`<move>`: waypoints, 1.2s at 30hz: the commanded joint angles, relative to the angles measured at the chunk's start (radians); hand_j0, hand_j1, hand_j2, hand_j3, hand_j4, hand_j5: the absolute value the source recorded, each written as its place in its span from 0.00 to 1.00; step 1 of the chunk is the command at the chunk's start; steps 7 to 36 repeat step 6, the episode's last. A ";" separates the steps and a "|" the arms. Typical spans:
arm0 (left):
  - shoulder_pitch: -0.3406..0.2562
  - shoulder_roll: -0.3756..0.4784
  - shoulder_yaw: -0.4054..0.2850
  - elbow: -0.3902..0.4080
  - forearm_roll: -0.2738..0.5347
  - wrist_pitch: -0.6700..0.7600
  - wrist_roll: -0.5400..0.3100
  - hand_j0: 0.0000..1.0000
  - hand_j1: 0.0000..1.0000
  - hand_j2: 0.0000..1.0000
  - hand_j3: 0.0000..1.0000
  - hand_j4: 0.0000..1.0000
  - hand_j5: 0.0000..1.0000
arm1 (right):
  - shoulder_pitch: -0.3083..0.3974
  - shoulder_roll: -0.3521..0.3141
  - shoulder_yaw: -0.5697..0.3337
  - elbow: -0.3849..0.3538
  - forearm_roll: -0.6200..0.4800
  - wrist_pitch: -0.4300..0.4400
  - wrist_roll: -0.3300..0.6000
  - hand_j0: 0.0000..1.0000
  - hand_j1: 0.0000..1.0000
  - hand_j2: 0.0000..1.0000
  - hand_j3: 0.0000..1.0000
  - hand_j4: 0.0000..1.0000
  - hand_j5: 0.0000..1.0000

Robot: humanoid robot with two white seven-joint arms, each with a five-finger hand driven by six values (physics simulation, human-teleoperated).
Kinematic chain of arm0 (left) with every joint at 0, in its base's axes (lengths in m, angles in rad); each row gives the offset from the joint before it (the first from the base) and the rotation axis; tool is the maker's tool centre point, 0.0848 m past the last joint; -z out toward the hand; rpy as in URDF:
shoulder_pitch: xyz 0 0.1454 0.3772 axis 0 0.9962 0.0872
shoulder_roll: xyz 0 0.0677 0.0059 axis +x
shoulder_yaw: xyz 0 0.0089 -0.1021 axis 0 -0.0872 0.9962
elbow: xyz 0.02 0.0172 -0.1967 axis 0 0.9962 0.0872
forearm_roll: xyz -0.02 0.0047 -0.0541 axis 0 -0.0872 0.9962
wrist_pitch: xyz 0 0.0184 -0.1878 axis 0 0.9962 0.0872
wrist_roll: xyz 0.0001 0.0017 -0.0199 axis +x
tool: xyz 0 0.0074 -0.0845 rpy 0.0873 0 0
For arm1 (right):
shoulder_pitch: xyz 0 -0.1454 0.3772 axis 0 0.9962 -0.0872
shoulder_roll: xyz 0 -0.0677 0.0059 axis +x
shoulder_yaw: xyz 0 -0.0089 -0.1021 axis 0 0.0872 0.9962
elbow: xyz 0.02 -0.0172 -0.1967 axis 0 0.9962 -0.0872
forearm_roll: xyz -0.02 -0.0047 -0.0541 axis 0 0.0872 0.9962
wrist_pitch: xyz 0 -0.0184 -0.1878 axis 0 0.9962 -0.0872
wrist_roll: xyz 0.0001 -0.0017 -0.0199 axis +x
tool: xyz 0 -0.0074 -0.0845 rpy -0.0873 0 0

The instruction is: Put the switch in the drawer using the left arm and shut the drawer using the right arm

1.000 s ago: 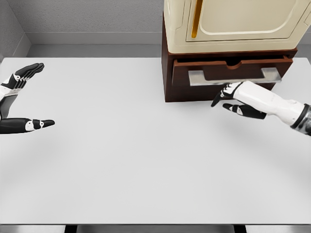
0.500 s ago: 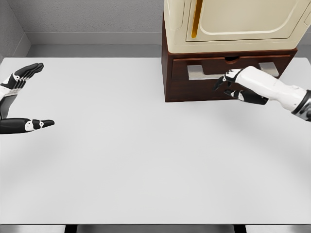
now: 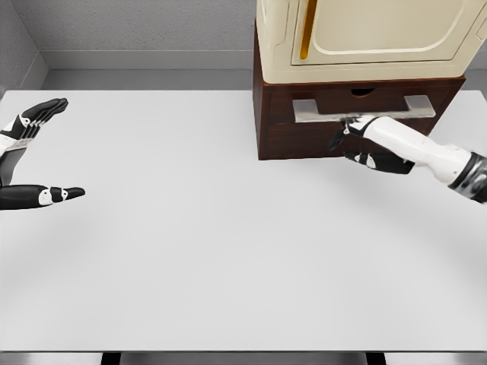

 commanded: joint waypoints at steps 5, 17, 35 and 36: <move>0.000 0.001 -0.001 -0.001 0.008 0.002 0.000 1.00 1.00 1.00 1.00 1.00 1.00 | 0.202 -0.149 -0.164 -0.099 0.052 -0.012 -0.014 0.54 0.54 0.54 0.54 0.54 0.54; 0.000 0.001 -0.001 -0.001 0.008 0.002 0.000 1.00 1.00 1.00 1.00 1.00 1.00 | 0.239 -0.160 -0.205 -0.116 0.050 -0.012 -0.014 0.54 0.54 0.54 0.54 0.54 0.54; 0.000 0.001 -0.001 -0.001 0.008 0.002 0.000 1.00 1.00 1.00 1.00 1.00 1.00 | 0.239 -0.160 -0.205 -0.116 0.050 -0.012 -0.014 0.54 0.54 0.54 0.54 0.54 0.54; 0.000 0.001 -0.001 -0.001 0.008 0.002 0.000 1.00 1.00 1.00 1.00 1.00 1.00 | 0.239 -0.160 -0.205 -0.116 0.050 -0.012 -0.014 0.54 0.54 0.54 0.54 0.54 0.54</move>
